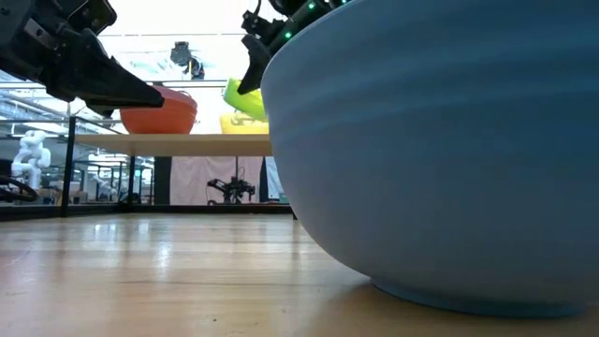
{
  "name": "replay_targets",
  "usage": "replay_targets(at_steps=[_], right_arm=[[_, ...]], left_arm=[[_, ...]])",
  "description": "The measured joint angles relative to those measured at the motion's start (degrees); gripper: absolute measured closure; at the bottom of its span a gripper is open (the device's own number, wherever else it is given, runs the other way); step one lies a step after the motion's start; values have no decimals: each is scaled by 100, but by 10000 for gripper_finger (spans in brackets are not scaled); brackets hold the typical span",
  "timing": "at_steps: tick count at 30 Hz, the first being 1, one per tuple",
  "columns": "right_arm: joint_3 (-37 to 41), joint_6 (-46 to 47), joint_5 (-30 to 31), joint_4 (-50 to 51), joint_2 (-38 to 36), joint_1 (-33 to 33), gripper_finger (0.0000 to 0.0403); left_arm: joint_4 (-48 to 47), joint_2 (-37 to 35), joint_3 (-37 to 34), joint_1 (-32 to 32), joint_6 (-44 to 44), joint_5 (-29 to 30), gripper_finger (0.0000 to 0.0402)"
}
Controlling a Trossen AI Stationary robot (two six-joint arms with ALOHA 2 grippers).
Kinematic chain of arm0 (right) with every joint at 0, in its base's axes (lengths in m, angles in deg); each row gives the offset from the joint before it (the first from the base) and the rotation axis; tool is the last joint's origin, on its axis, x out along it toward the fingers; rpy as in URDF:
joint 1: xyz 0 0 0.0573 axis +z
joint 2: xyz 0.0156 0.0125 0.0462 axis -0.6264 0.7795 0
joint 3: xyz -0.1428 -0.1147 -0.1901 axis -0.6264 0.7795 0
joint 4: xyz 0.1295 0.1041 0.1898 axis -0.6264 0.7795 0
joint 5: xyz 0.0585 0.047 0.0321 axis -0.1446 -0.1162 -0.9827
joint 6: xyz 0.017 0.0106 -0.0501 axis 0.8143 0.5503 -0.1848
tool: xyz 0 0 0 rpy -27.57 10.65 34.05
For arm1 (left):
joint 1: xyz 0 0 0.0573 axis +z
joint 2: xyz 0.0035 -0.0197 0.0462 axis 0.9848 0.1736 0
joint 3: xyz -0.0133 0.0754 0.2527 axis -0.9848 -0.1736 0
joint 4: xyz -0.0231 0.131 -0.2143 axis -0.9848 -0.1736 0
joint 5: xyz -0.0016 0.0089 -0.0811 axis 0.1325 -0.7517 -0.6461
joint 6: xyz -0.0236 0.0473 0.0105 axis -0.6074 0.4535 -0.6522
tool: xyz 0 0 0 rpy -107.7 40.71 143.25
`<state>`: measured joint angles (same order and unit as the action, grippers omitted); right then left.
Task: Place and stack bowls onto a shelf
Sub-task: Stack the green bowl into the yellow bowl on the shelf, then stack the blue green bowl into the pink bowl on the shelf
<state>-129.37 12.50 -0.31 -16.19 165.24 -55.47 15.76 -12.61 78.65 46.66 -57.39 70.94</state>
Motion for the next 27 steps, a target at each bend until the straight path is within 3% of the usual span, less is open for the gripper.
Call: replay_targets(at_steps=[16,19,27], right_arm=[[348,-170,41,-94,-14,0,349],[358,-279,268,-122,0,6,339],[358,-494,338,-299,-38,123,334]], left_arm=[[-2,0,0,0,4,-3,325],[-2,0,0,0,1,-3,325],[-4,0,0,0,0,-5,325]])
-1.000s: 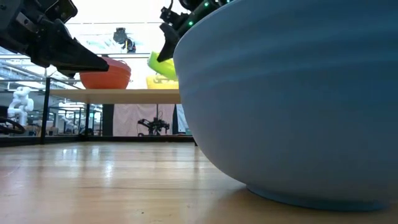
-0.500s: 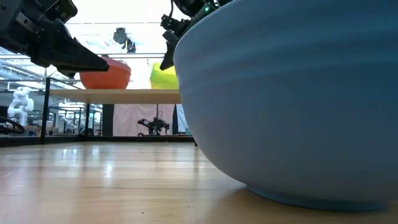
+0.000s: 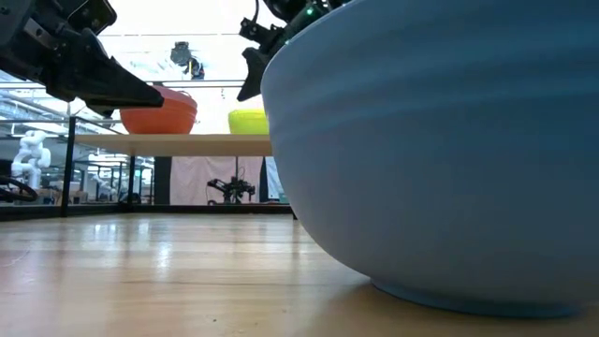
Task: Place and stack bowls onto a shelf
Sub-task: Stack the blue green bowl into the pink bowl on the shelf
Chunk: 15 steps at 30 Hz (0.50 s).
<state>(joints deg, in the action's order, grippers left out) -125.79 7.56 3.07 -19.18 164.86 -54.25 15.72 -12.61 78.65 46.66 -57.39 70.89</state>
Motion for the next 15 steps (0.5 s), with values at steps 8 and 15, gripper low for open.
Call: replay_targets(at_steps=[8,15], right_arm=[[-2,464,-74,71,-297,277,334],[227,826,-194,340,-586,1074,334]], left_arm=[[-4,0,0,0,-31,-61,325],[-11,0,0,-7,-63,-98,325]])
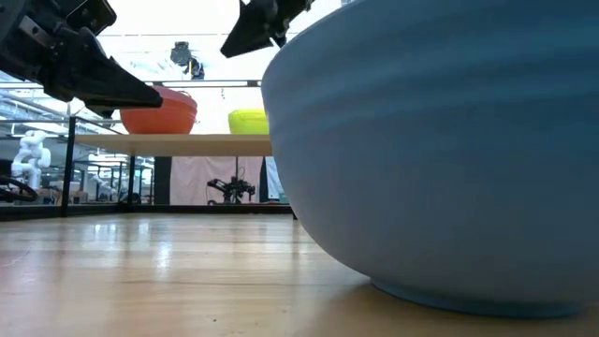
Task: Place and stack bowls onto a shelf
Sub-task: Stack the blue green bowl into the pink bowl on the shelf
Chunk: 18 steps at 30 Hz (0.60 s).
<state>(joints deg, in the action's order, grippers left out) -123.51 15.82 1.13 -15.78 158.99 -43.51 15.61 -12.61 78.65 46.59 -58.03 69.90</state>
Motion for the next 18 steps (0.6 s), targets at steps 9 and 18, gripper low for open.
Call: replay_targets(at_steps=[9,18], right_arm=[[1653,1411,443,-237,-873,1104,334],[3579,3484,1572,-485,-2175,2136,334]], left_arm=[[-19,0,0,-19,-131,-267,325],[16,-2,0,-189,-153,-280,325]])
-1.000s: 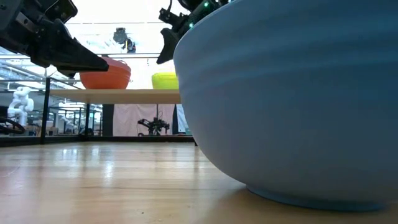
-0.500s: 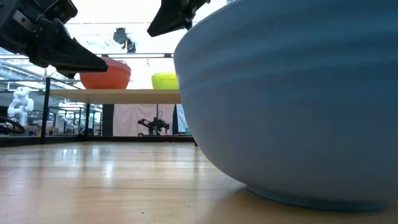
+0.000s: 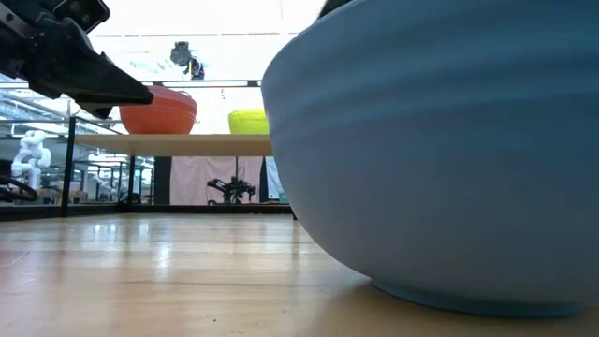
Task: Place and stack bowls onto a shelf
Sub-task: Stack the blue green bowl into the pink bowl on the shelf
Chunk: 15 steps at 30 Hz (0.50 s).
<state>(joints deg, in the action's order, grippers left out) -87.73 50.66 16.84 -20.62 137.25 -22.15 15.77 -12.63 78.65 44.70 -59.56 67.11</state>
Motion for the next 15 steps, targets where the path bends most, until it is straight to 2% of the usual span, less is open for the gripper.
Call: replay_targets(at_steps=[3,7,15], right_arm=[[513,692,256,103,-262,311,334],[990,1494,249,272,-396,669,326],[1151,2693,82,1133,-390,1388,280]], left_arm=[[1,0,2,-10,1,0,325],[2,0,2,-10,-52,2,325],[-1,0,2,-10,-207,19,325]])
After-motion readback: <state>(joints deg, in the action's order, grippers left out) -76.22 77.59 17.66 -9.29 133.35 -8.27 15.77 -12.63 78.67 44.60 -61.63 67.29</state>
